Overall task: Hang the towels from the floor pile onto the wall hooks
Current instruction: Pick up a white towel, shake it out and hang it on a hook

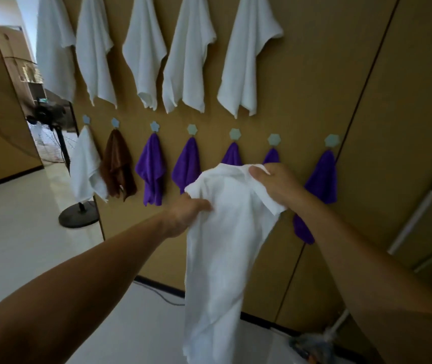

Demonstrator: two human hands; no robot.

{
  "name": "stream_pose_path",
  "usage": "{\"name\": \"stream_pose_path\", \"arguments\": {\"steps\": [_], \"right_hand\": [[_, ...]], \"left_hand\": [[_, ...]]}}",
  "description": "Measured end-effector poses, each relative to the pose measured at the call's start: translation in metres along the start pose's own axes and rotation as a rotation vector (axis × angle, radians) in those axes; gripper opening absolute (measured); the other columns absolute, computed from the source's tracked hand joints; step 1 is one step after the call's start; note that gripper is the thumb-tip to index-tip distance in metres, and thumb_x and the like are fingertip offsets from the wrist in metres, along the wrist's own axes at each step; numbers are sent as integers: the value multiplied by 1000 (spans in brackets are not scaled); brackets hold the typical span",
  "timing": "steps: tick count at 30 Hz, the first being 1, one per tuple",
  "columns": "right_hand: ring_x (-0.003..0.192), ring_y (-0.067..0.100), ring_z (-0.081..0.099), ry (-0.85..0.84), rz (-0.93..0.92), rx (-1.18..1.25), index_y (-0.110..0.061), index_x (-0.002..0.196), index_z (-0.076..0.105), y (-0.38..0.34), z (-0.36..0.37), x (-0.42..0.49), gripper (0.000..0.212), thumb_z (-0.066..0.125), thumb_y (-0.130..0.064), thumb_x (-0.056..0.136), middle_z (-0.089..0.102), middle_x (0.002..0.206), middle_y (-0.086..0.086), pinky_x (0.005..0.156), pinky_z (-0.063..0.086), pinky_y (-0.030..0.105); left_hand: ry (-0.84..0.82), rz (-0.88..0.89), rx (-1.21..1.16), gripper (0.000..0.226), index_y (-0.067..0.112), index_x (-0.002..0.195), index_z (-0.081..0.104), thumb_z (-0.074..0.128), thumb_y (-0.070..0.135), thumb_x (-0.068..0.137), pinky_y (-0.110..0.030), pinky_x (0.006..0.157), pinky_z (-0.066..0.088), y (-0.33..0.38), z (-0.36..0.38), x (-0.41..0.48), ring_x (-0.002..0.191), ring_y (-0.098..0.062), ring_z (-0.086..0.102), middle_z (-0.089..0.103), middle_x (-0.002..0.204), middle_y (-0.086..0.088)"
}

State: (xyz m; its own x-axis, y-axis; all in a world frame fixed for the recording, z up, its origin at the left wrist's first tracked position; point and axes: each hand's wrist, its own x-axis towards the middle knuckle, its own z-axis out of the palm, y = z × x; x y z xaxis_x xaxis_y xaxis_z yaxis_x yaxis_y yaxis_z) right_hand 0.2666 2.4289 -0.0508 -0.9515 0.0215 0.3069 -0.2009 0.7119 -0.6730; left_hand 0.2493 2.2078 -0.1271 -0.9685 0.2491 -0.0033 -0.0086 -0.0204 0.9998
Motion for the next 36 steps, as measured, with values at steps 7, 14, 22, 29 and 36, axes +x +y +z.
{"name": "stream_pose_path", "arguments": {"steps": [7,14,22,29,36], "right_hand": [[76,10,69,-126,168,736,-13,91,69,27,-47,14,22,60,-32,94,72,89,4,71,55,23],[121,29,57,-117,376,1092,-14,118,63,81,-41,3,51,46,-56,94,61,129,15,108,41,45],[106,41,64,-201,426,906,5,119,63,112,-23,-34,35,66,-13,88,66,115,26,91,53,48],[115,29,62,-135,375,1155,-13,130,57,92,-36,-13,34,54,-26,98,66,123,16,100,48,44],[113,25,64,-293,339,1097,-21,131,56,94,-36,-8,36,55,-29,96,67,123,9,100,48,41]], "left_hand": [[-258,-55,37,67,14,125,59,88,26,65,-45,95,51,-2,80,18,110,-30,64,68,118,-9],[-107,-91,-87,55,3,120,60,81,19,71,-53,95,50,18,138,37,102,-36,66,69,109,-20],[-338,-174,-53,57,6,129,54,75,9,76,-46,101,46,43,107,60,115,-31,61,64,123,-15],[-481,-456,337,43,12,109,66,75,22,68,-40,90,42,-7,93,53,102,-23,67,72,109,-6],[-345,-282,58,32,29,88,70,81,33,58,-40,84,43,-18,86,69,102,-18,55,67,103,8]]}}
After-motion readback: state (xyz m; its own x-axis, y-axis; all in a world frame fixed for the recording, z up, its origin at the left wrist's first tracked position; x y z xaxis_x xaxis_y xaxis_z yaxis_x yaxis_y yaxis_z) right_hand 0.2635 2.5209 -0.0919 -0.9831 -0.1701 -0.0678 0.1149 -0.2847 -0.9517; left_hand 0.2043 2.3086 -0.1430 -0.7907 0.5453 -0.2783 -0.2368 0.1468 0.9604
